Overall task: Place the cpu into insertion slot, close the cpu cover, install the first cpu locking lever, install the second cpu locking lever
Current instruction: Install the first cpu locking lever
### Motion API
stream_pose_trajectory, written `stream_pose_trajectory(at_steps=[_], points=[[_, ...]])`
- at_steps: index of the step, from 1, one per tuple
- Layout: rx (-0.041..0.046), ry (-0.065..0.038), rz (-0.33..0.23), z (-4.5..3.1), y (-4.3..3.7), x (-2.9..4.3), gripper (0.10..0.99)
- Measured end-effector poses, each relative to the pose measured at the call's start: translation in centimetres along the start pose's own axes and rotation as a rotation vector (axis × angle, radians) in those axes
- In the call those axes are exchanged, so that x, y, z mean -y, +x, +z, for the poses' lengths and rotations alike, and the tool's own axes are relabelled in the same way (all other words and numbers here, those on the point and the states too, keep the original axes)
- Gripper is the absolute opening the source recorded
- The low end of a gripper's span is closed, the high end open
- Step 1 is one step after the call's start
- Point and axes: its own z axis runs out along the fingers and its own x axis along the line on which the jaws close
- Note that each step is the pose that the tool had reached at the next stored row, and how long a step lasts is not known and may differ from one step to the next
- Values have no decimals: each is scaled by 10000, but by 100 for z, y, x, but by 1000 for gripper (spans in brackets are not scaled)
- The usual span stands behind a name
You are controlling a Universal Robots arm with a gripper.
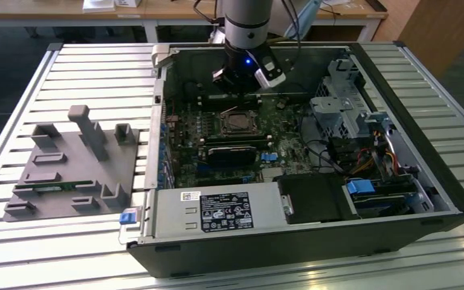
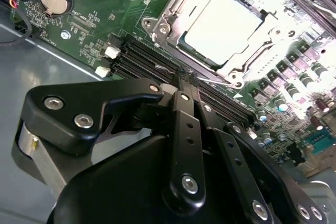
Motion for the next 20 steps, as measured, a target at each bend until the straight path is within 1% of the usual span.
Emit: stream_pose_trajectory(at_steps=[8, 20], points=[[0, 1, 0, 63, -41, -5, 106], [0, 1, 1, 157, -80, 0, 106]])
